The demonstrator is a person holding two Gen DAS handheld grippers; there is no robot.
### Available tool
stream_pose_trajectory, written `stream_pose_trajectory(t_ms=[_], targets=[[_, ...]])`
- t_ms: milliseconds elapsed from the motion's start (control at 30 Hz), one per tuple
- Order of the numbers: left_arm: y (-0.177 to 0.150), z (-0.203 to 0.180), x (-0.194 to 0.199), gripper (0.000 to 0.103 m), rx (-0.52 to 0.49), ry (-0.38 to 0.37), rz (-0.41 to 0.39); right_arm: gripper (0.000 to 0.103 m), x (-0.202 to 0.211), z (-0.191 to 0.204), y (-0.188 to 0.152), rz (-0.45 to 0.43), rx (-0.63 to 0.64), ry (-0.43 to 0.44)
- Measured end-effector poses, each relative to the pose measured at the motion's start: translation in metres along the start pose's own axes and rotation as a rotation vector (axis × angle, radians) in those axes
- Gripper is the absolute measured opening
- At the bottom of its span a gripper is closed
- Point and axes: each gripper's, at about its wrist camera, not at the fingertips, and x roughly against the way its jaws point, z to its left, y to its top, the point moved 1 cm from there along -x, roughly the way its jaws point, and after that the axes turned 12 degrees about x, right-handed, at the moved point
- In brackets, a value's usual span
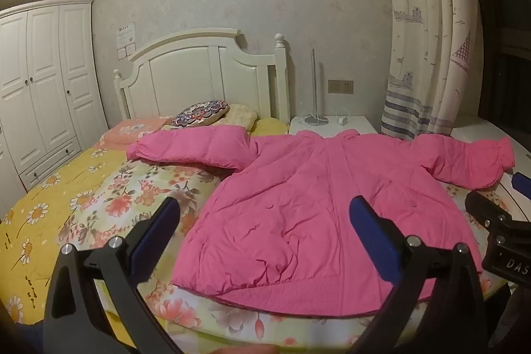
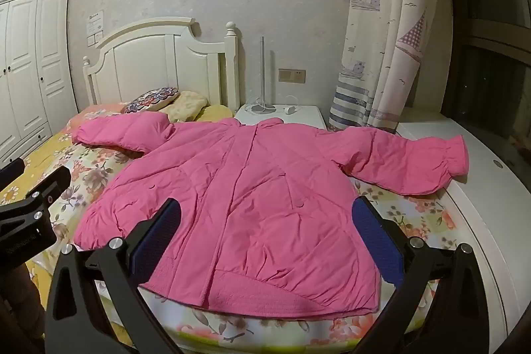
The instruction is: Fold large clothes
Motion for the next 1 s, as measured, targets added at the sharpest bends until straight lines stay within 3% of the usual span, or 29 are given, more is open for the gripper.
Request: stream_pose_trajectory(t_ms=[1000], targets=[[-0.0002,-0.0003,-0.0001,0.101,0.003,-0.003,0.006,0.099,-0.0002,0.006,-0.001,0.002,-0.009,0.015]])
